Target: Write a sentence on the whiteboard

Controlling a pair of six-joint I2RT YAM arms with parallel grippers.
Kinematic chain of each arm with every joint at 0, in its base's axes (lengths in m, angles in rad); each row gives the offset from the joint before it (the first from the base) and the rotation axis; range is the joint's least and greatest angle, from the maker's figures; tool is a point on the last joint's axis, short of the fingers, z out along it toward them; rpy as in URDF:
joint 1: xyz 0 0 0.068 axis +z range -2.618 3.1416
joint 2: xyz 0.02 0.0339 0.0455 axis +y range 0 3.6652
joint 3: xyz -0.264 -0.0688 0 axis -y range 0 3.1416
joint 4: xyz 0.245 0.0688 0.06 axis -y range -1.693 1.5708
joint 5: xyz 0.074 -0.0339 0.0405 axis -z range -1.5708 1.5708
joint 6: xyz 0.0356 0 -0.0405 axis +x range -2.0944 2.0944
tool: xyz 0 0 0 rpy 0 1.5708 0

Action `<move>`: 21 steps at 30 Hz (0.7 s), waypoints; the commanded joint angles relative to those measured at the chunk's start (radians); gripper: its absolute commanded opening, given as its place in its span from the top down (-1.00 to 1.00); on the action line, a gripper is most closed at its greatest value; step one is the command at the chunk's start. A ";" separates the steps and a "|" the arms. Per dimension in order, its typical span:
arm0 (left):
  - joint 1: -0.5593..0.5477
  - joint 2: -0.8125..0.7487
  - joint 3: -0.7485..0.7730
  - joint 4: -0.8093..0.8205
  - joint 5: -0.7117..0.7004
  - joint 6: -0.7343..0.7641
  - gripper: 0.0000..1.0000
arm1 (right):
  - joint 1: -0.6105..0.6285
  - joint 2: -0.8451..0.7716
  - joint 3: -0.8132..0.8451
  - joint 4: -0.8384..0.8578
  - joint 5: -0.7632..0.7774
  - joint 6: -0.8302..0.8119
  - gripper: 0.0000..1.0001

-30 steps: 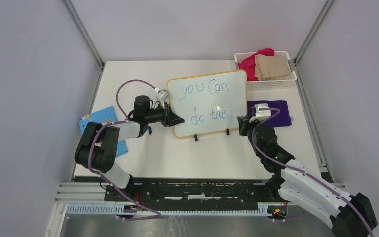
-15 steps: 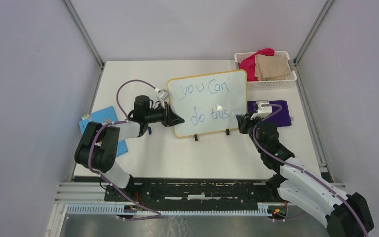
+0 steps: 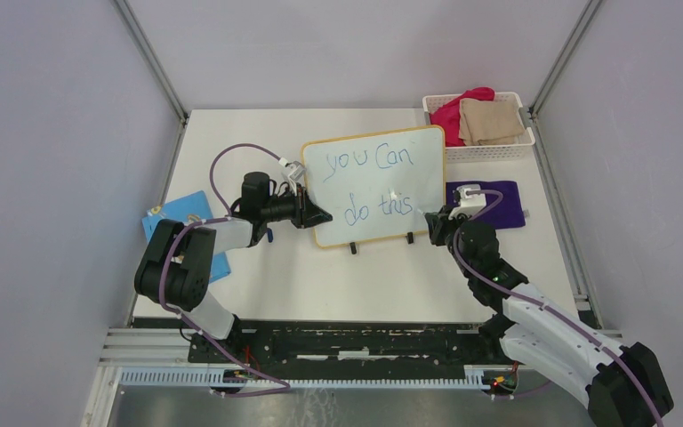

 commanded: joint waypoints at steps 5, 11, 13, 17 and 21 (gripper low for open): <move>-0.027 0.053 -0.020 -0.180 -0.112 0.107 0.96 | -0.003 -0.004 -0.013 0.035 0.020 -0.015 1.00; -0.027 0.054 -0.020 -0.180 -0.114 0.107 0.96 | -0.003 -0.002 -0.015 0.038 0.032 -0.015 1.00; -0.027 0.054 -0.019 -0.180 -0.113 0.107 0.96 | -0.004 -0.002 -0.017 0.040 0.037 -0.015 1.00; -0.027 0.054 -0.018 -0.180 -0.114 0.106 0.96 | -0.003 -0.002 -0.014 0.043 0.036 -0.016 1.00; -0.027 0.054 -0.019 -0.180 -0.113 0.107 0.96 | -0.002 0.004 -0.012 0.046 0.036 -0.017 1.00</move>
